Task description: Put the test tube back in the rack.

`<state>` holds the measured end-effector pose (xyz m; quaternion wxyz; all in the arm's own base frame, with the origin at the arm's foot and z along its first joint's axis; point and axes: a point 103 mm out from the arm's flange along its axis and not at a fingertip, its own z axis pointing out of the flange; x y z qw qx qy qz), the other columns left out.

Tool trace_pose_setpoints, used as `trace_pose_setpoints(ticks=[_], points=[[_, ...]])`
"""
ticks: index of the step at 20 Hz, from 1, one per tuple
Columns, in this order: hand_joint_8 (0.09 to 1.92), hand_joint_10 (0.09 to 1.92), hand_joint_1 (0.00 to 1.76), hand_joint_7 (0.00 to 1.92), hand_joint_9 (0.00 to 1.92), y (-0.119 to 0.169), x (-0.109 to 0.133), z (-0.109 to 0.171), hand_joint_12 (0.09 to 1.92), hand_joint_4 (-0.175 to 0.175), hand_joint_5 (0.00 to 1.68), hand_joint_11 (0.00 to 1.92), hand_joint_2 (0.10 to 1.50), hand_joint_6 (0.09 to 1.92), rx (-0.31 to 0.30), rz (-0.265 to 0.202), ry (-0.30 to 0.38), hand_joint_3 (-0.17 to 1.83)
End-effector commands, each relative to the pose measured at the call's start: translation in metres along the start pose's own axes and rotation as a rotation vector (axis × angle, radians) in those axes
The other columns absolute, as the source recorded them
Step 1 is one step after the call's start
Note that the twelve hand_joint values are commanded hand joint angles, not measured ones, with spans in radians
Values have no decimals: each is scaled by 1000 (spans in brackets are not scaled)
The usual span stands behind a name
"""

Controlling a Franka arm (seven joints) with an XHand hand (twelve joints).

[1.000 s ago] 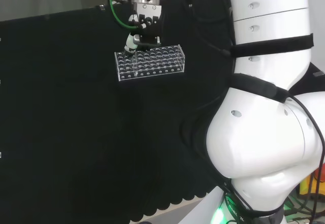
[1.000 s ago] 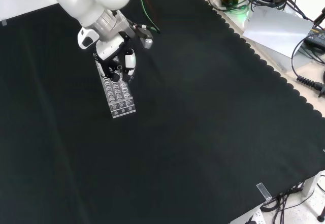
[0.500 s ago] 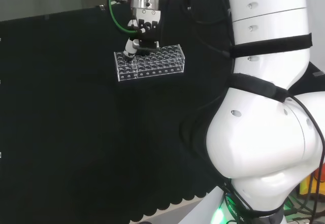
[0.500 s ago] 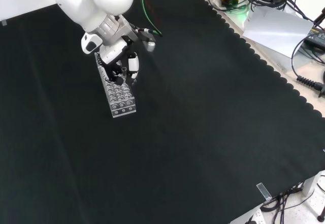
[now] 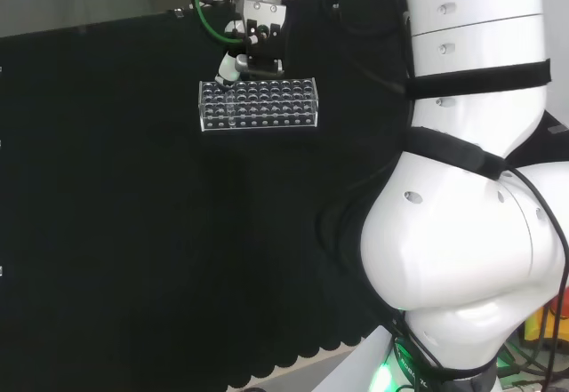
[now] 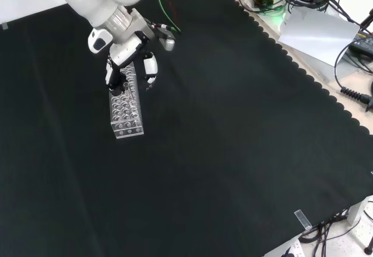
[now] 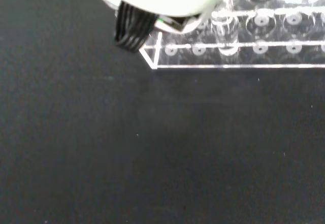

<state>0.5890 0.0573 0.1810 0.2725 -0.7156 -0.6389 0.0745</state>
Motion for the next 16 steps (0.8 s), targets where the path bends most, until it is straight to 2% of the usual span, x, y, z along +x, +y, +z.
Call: trace_pose_setpoints(ticks=[1, 16], points=[[888, 849, 1121, 681, 738, -32, 0, -25, 1366, -80, 469, 574, 557, 759, -25, -34, 8, 810], [899, 863, 1115, 630, 690, -113, 6, -122, 1375, -77, 465, 563, 561, 720, -177, -54, -45, 800]])
